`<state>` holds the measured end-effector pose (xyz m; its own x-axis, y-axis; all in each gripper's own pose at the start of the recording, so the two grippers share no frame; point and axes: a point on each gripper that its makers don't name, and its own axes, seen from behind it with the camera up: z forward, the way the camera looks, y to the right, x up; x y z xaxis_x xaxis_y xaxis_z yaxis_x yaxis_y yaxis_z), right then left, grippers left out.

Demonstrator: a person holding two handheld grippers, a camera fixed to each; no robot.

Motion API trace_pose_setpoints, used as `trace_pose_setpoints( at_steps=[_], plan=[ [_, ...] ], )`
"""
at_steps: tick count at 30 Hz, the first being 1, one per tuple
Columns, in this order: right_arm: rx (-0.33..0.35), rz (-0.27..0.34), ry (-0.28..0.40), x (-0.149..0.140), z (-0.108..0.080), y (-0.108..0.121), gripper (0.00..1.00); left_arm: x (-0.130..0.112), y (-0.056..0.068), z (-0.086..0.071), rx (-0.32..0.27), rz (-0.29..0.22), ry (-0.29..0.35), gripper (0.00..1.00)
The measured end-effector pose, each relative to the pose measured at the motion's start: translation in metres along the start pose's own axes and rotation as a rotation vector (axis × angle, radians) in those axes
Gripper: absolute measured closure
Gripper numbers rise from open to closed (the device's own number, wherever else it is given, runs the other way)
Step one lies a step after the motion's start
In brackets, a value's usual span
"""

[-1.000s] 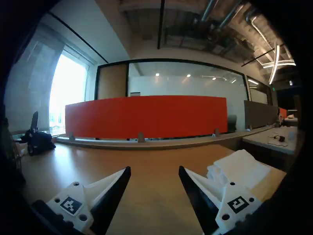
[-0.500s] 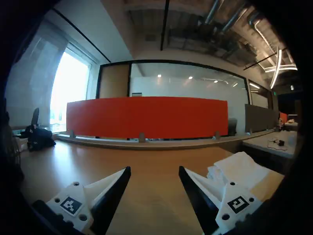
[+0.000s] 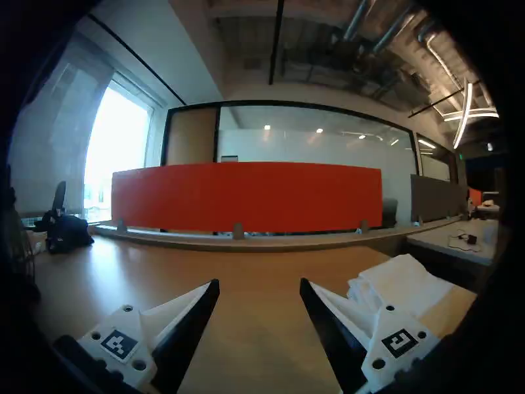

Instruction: Fold towel

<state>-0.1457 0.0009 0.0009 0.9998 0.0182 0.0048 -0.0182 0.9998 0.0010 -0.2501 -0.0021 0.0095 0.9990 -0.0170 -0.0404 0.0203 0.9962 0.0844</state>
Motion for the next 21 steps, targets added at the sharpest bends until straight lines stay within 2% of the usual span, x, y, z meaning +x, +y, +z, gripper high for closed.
trace_pose_setpoints(
  at_steps=[5,21],
  plan=[
    [-0.001,0.001,0.0,-0.0006,0.0004,0.0002,0.0,0.0,0.0002,-0.0001,0.0,0.0,0.0,0.04],
    [-0.001,0.001,-0.001,-0.0007,0.0005,0.0005,0.0,0.001,0.0,0.0003,0.0,0.0,-0.001,0.04]
  ],
)
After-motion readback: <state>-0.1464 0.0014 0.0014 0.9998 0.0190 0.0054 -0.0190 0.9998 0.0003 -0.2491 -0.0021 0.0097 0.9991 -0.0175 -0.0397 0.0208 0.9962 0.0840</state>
